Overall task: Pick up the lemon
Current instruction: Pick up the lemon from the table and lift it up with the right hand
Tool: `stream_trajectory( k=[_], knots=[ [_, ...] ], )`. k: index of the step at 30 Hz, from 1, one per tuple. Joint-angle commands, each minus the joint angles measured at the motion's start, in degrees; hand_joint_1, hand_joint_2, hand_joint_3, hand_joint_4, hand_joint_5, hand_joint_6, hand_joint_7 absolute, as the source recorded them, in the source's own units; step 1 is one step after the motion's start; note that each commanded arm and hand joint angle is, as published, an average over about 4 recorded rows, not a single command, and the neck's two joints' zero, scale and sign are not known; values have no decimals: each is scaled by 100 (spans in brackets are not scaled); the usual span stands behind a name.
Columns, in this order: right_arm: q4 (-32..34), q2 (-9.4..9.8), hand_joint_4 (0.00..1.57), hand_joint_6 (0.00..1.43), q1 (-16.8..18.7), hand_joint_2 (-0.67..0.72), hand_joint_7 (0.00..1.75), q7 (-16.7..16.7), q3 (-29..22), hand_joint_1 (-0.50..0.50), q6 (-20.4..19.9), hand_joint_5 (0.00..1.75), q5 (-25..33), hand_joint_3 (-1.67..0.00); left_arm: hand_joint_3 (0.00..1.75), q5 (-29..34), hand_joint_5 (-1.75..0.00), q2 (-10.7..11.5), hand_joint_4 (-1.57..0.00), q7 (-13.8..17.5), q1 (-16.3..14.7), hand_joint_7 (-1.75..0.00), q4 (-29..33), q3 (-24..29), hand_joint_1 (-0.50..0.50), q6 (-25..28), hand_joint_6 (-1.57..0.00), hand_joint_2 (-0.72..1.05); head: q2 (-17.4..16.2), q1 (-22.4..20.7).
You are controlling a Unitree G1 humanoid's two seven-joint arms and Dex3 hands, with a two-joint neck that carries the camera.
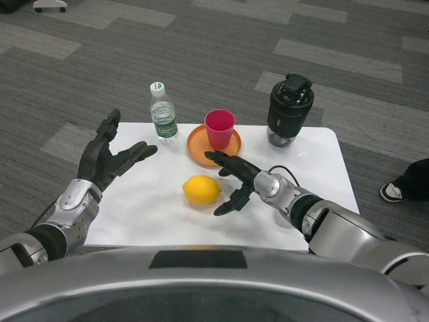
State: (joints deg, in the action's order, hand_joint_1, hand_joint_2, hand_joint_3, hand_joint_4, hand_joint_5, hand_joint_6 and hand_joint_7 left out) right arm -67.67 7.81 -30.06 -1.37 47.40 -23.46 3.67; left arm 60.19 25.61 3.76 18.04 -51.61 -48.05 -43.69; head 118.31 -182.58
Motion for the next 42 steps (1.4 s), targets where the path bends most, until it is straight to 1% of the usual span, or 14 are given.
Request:
stream_trajectory(
  k=[1, 6, 10, 14, 18, 20, 24, 27, 30, 34, 36, 38, 39, 42],
  knots=[
    [-108, -23, 0, 0, -193, -16, 14, 58, 69, -38, 44, 97, 28, -40, 9, 0, 0, -34, 0, -16, -110, 0, 15, 184, 50, -83, 0, 105, -2, -12],
    [-185, -63, 0, 0, -193, -16, 14, 132, 199, -38, 53, 97, 28, -40, 9, 8, 0, -69, 0, -16, -143, 0, 4, 296, 50, -151, 0, 105, 21, -82],
    [-233, -120, 0, 0, -193, -16, 14, 253, 298, -38, 53, 97, 37, -40, 9, 19, 0, -89, 0, -16, -143, 0, -11, 307, 50, -189, 0, 105, 22, -70],
    [-251, -170, 0, 0, -193, -16, 14, 352, 340, -33, 61, 97, 37, -48, 9, 19, 0, -113, 0, -16, -143, 0, -15, 287, 50, -193, 0, 105, 21, 7],
    [-268, -245, 0, 0, -193, -22, 14, 427, 362, -33, 61, 97, 37, -48, 9, 19, 0, -127, 0, -16, -143, 0, -15, 265, 50, -193, 0, 105, 26, 20],
    [-286, -276, 0, 0, -193, -22, 14, 480, 379, -33, 61, 97, 37, -48, 9, 19, 0, -135, 0, -16, -143, 0, -15, 257, 50, -193, 0, 105, 36, 12],
    [-308, -320, 0, 0, -193, -29, 14, 559, 406, -33, 96, 107, 41, -48, 9, 15, 0, -157, 0, -16, -143, 0, -15, 239, 50, -193, 0, 105, 48, 3],
    [-328, -357, 0, 0, -193, -29, 14, 574, 467, -33, 147, 107, 52, -48, 9, 11, 0, -173, 0, -16, -154, 0, -15, 235, 50, -193, 0, 105, 43, -4],
    [-365, -377, 0, 0, -193, -32, 19, 614, 526, -33, 187, 107, 54, -54, 9, 11, 0, -181, 0, -16, -167, 0, -9, 241, 50, -193, 0, 105, 38, -4],
    [-404, -421, 0, 0, -198, -38, 24, 633, 669, -29, 242, 116, 59, -59, 9, 11, 0, -188, 0, -16, -187, 0, 7, 248, 50, -193, 0, 105, 26, -32],
    [-413, -434, 0, 0, -202, -41, 28, 642, 718, -29, 268, 116, 63, -63, 9, 11, 0, -188, 0, -16, -200, 0, 11, 257, 50, -197, 0, 105, 19, -35],
    [-418, -438, 0, 0, -202, -41, 28, 651, 740, -28, 294, 116, 63, -65, 9, 11, 0, -188, 0, -16, -209, 0, 11, 261, 50, -202, 0, 105, 10, -40],
    [-422, -438, 0, 0, -202, -43, 30, 660, 751, -27, 303, 119, 63, -67, 9, 11, 0, -188, 0, -16, -211, 0, 11, 261, 50, -202, 0, 105, 0, -41],
    [-440, -438, 0, 0, -206, -49, 40, 691, 801, -28, 325, 128, 63, -77, 9, 11, 0, -188, 0, -16, -209, 0, 11, 261, 50, -202, 0, 105, -18, -48]
  ],
)
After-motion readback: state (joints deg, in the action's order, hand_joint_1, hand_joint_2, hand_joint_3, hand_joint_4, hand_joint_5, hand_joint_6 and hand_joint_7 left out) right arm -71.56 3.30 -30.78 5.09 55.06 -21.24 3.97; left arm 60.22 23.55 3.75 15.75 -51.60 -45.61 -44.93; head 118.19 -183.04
